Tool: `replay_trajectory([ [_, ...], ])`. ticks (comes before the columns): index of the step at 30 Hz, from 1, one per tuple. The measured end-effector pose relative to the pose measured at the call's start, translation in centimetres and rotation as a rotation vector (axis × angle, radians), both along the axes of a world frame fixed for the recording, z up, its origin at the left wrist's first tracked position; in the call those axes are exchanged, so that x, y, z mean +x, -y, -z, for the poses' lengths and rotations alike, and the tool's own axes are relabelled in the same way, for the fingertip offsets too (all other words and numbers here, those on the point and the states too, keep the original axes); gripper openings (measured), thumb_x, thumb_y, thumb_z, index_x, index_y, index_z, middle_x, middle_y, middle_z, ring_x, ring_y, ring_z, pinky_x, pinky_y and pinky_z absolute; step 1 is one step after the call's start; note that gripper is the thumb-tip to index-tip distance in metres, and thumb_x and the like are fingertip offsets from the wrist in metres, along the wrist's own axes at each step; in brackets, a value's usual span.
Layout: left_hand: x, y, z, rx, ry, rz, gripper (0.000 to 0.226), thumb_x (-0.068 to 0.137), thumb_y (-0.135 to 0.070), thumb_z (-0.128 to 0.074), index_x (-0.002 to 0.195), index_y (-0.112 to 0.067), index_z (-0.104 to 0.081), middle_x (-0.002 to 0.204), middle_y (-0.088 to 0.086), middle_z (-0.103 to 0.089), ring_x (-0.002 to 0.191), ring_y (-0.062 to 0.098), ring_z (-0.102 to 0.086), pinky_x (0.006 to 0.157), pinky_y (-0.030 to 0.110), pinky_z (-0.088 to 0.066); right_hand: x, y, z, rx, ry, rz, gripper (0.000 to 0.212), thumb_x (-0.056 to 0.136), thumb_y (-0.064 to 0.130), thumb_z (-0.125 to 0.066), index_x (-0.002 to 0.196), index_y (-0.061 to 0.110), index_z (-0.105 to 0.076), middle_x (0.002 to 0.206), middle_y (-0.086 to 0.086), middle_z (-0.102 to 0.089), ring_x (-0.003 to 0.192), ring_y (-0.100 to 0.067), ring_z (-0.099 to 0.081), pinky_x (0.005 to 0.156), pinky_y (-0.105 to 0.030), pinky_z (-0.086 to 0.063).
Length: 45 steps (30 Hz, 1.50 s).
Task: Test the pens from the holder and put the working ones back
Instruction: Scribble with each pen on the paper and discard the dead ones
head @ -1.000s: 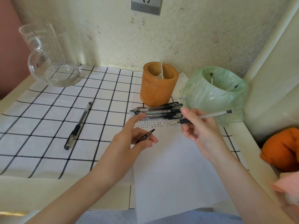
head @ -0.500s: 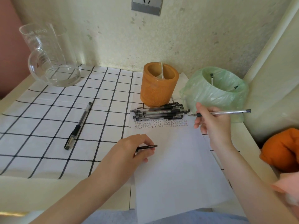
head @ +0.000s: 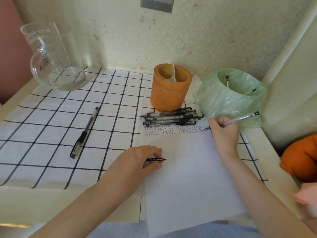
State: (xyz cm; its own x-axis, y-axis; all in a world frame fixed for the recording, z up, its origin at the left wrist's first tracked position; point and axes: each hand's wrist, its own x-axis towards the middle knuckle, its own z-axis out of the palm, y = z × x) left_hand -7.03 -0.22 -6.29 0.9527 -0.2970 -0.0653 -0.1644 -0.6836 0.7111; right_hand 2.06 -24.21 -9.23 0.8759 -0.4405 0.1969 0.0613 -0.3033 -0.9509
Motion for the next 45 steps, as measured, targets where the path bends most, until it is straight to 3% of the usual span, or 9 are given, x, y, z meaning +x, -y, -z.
replay_trajectory([
  [5,-0.07,0.05,0.07,-0.006,0.001,-0.002,0.012,0.086,-0.028,-0.062,0.097,-0.033,-0.062,0.116,-0.027,-0.059,0.081,-0.006,-0.055,0.070,0.002,-0.037,0.07,0.07,0.17,-0.028,-0.002,-0.009,0.031,0.077,0.004,-0.056,0.057,0.013,-0.034,0.057,-0.010,-0.030,0.059,-0.023,-0.025,0.051,-0.031,-0.021],
  [10,-0.01,0.02,0.07,-0.011,-0.004,-0.008,0.012,0.086,-0.028,-0.062,0.098,-0.033,-0.062,0.115,-0.026,-0.060,0.090,-0.003,-0.058,0.073,0.004,-0.039,0.28,0.23,0.56,-0.048,0.009,-0.028,0.028,0.076,0.006,-0.056,0.061,-0.004,-0.034,0.059,-0.012,-0.032,0.059,-0.023,-0.025,0.053,-0.034,-0.022],
  [12,0.01,0.03,0.09,-0.005,0.000,-0.003,0.013,0.087,-0.028,-0.061,0.099,-0.031,-0.063,0.116,-0.026,-0.059,0.084,-0.006,-0.056,0.072,0.003,-0.038,0.35,0.27,0.63,-0.062,0.013,-0.029,0.029,0.075,0.007,-0.056,0.061,-0.005,-0.034,0.058,-0.013,-0.033,0.058,-0.023,-0.026,0.053,-0.034,-0.023],
  [19,0.00,0.01,0.18,0.003,0.006,-0.005,0.016,0.087,-0.027,-0.061,0.102,-0.030,-0.063,0.117,-0.026,-0.059,0.084,-0.004,-0.053,0.071,0.001,-0.036,0.38,0.25,0.69,-0.071,0.028,-0.015,0.027,0.076,0.004,-0.055,0.060,-0.002,-0.034,0.058,-0.012,-0.032,0.058,-0.023,-0.026,0.052,-0.034,-0.023],
  [25,0.03,0.03,0.17,0.006,0.004,-0.003,0.017,0.087,-0.028,-0.061,0.104,-0.030,-0.062,0.117,-0.026,-0.058,0.083,-0.006,-0.052,0.072,0.000,-0.036,0.34,0.26,0.44,-0.026,0.013,-0.007,0.033,0.077,0.004,-0.056,0.057,0.015,-0.032,0.058,-0.010,-0.029,0.060,-0.023,-0.025,0.052,-0.032,-0.020],
  [31,0.11,0.05,0.25,0.016,0.002,-0.005,0.017,0.087,-0.030,-0.061,0.104,-0.031,-0.062,0.115,-0.025,-0.060,0.079,-0.007,-0.052,0.070,0.001,-0.036,0.31,0.21,0.58,-0.055,0.000,-0.029,0.023,0.073,0.012,-0.056,0.060,0.007,-0.037,0.059,-0.013,-0.032,0.059,-0.023,-0.026,0.053,-0.033,-0.023],
  [37,0.08,0.04,0.31,0.006,-0.002,-0.009,0.015,0.086,-0.028,-0.062,0.101,-0.033,-0.062,0.115,-0.027,-0.059,0.084,-0.005,-0.055,0.071,0.002,-0.037,0.22,0.09,0.32,-0.055,-0.011,-0.038,0.026,0.069,0.013,-0.055,0.056,0.015,-0.033,0.057,-0.012,-0.033,0.057,-0.022,-0.027,0.051,-0.030,-0.022],
  [45,0.05,0.07,0.20,-0.002,-0.013,-0.011,0.012,0.086,-0.029,-0.062,0.097,-0.033,-0.061,0.115,-0.027,-0.059,0.086,-0.002,-0.057,0.072,0.004,-0.039,0.23,0.19,0.35,-0.054,-0.003,-0.024,0.031,0.077,0.003,-0.056,0.057,0.013,-0.035,0.058,-0.010,-0.032,0.059,-0.023,-0.027,0.052,-0.030,-0.022],
])
